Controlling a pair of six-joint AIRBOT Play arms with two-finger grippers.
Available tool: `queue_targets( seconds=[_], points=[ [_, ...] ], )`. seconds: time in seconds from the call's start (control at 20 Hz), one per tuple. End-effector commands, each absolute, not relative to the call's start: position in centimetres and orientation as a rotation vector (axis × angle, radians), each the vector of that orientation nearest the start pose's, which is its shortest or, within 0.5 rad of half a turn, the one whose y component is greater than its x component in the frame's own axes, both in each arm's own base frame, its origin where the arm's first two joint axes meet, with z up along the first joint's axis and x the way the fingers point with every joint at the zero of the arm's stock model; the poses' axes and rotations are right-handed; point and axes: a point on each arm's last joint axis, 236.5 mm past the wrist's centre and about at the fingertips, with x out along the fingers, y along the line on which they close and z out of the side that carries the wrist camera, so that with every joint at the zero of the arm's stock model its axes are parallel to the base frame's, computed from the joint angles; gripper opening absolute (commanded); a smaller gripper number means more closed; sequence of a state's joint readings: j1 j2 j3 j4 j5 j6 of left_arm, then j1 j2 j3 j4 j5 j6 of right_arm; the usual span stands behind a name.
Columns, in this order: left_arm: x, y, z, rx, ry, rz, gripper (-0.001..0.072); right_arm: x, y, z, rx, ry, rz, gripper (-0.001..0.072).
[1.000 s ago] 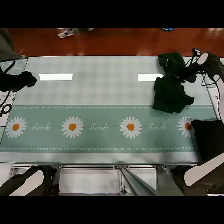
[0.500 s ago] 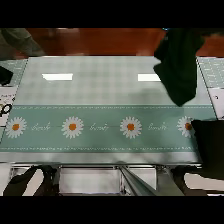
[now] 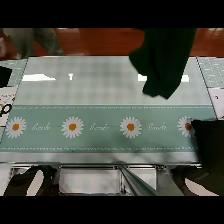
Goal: Fold the shirts.
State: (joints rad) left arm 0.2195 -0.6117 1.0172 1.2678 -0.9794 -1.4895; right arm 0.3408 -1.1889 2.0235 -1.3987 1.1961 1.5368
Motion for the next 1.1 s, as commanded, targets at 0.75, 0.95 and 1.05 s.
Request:
queue_targets(
  seconds=[0.75, 0.95, 1.05],
  points=[
    [32.1, -0.7, 19.3, -0.209, 0.638, -0.078, 0.0508, 31.8, 41.9, 4.5, -0.116, 1.228, 0.873, 0.0408],
    [30.4, -2.4, 12.2, -0.256, 0.891, -0.144, 0.0508, 37.8, 27.0, 9.6, -0.165, 1.212, 0.494, 0.0407],
    [27.9, -3.2, 4.5, -0.332, 1.094, -0.148, 0.0507, 37.7, 16.4, 10.2, -0.076, 1.227, 0.213, 0.0407]
  ],
)
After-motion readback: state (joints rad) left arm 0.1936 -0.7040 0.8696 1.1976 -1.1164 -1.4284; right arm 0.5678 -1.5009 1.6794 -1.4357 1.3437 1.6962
